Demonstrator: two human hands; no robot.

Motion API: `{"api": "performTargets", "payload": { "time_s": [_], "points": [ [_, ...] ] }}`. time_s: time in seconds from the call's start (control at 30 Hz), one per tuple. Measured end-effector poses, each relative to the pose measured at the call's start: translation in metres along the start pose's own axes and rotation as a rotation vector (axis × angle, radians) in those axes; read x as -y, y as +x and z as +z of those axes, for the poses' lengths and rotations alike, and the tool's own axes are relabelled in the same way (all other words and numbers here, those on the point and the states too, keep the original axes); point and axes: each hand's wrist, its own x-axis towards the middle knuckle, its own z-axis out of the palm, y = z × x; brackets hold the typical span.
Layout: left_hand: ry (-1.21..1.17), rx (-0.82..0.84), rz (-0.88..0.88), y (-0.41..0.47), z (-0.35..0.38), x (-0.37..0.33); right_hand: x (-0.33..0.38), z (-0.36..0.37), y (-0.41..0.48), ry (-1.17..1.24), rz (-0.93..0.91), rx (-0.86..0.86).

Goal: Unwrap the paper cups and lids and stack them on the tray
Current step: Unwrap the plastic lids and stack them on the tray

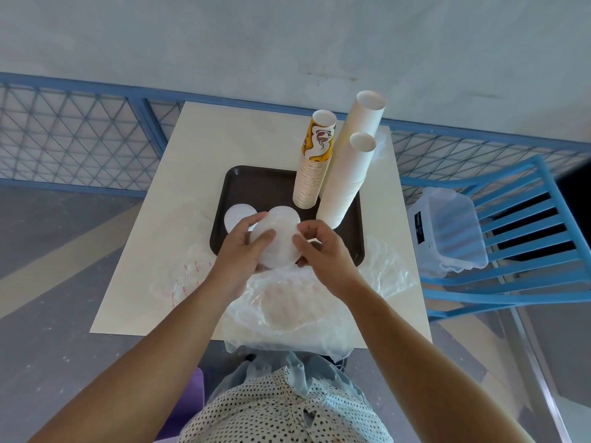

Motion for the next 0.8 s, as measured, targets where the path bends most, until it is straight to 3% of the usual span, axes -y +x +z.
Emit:
{"api": "performTargets", "payload": {
  "time_s": [0.23, 0.37, 0.47, 0.63, 0.8],
  "points": [
    [-0.065, -0.049, -0.004, 0.003, 0.003, -0.002, -0.010, 0.001, -0.002, 0.182, 0.045, -0.123],
    [-0.018, -0.044, 0.033, 0.005, 0.003, -0.004, -0.008, 0.002, -0.006, 0.359, 0.075, -0.017],
    [0.016, -0.073, 0.047, 0.004, 0.006, -0.004, -0.007, 0.003, -0.003, 0.210, 0.028, 0.021],
    [-0.153, -0.079, 0.048, 0.002, 0.010, -0.007, -0.012, -0.004, 0.000, 0.388, 0.066, 0.025],
    [-0.299, -0.013, -0.030, 0.000, 0.018, -0.014, -0.018, 0.002, 0.001, -0.200, -0.030, -0.040]
  ]
}}
